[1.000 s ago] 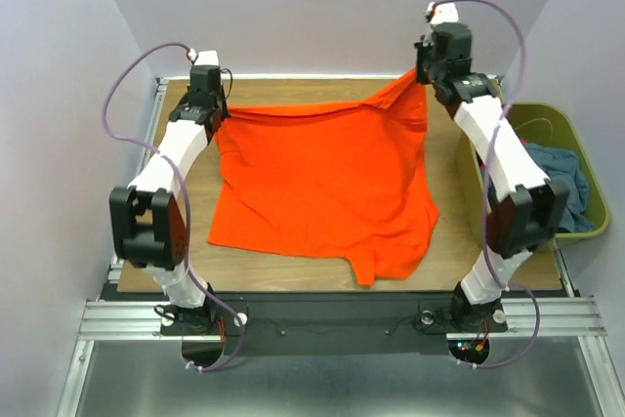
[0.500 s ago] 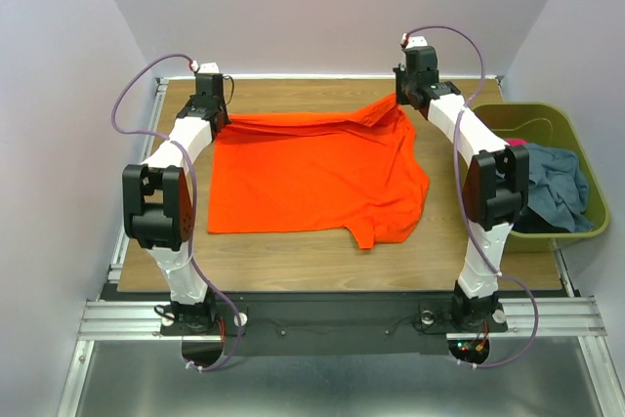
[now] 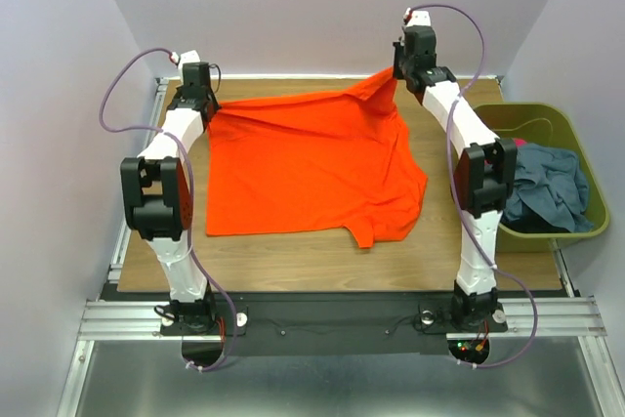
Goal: Fold and stack the t-shirts
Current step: Flatten the tshirt out
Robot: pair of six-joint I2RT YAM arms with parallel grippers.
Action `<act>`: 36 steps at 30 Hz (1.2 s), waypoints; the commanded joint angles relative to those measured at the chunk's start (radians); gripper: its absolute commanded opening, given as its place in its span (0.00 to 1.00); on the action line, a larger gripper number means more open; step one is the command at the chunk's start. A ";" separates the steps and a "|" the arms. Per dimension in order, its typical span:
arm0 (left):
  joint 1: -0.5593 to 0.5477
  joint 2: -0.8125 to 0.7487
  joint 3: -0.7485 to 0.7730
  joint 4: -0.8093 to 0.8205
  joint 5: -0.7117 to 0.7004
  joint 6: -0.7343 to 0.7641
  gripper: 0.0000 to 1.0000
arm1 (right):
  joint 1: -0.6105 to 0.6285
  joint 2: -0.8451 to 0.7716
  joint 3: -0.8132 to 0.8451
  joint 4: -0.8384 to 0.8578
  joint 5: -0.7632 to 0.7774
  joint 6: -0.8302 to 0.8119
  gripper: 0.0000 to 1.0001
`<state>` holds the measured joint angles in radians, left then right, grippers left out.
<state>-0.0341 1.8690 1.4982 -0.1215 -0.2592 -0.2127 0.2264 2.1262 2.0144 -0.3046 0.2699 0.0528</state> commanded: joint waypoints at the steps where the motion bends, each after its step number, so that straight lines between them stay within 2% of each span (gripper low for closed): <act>1: 0.022 0.062 0.106 0.080 0.028 -0.048 0.00 | -0.016 0.104 0.159 0.074 0.063 0.070 0.01; 3: 0.023 0.111 0.147 0.097 0.050 -0.057 0.00 | -0.016 0.176 0.213 0.091 0.074 0.090 0.01; 5: 0.026 0.142 0.178 0.112 0.073 -0.065 0.06 | -0.018 0.221 0.286 0.097 0.083 0.116 0.04; 6: 0.026 0.172 0.186 0.115 0.081 -0.070 0.15 | -0.018 0.263 0.305 0.101 0.078 0.122 0.08; 8: 0.026 0.202 0.207 0.115 0.106 -0.086 0.28 | -0.021 0.299 0.346 0.114 0.043 0.128 0.24; 9: 0.026 0.225 0.211 0.118 0.115 -0.093 0.56 | -0.019 0.322 0.352 0.117 0.031 0.130 0.34; 11: 0.057 0.239 0.217 0.144 0.136 -0.114 0.75 | -0.019 0.336 0.362 0.122 -0.015 0.127 0.52; 12: 0.065 0.240 0.220 0.148 0.146 -0.116 0.83 | -0.019 0.334 0.354 0.121 -0.023 0.125 0.57; 15: 0.068 0.214 0.208 0.146 0.155 -0.119 0.86 | -0.021 0.278 0.281 0.122 -0.023 0.124 0.66; 18: 0.068 0.121 0.153 0.123 0.164 -0.134 0.86 | -0.018 0.166 0.177 0.121 -0.054 0.117 0.67; 19: 0.066 0.058 0.131 0.123 0.169 -0.140 0.86 | -0.019 0.131 0.068 0.119 -0.064 0.125 0.67; 21: 0.059 -0.011 0.041 0.064 0.172 -0.151 0.86 | -0.018 0.003 -0.047 0.117 -0.078 0.159 0.67; 23: 0.039 -0.121 -0.034 0.033 0.175 -0.162 0.86 | -0.018 -0.127 -0.243 0.108 -0.107 0.206 0.62; 24: 0.037 -0.158 -0.118 -0.002 0.175 -0.172 0.86 | -0.018 -0.173 -0.317 0.102 -0.116 0.223 0.60; 27: -0.033 -0.299 -0.263 -0.030 0.195 -0.204 0.84 | -0.019 -0.290 -0.547 0.065 -0.170 0.288 0.54; 28: -0.065 -0.368 -0.359 -0.038 0.201 -0.224 0.81 | -0.019 -0.354 -0.653 0.039 -0.207 0.315 0.51; 30: -0.096 -0.422 -0.488 -0.037 0.209 -0.243 0.79 | -0.019 -0.420 -0.747 0.016 -0.245 0.344 0.49; 32: -0.127 -0.475 -0.556 -0.038 0.213 -0.270 0.78 | -0.019 -0.501 -0.836 -0.016 -0.299 0.375 0.47; 36: -0.168 -0.514 -0.694 -0.055 0.233 -0.300 0.77 | -0.018 -0.624 -1.024 -0.079 -0.296 0.406 0.47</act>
<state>-0.1905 1.3727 0.9073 -0.1265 -0.0410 -0.4603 0.2108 1.5959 1.1023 -0.3054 0.0185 0.3977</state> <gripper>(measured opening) 0.774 0.469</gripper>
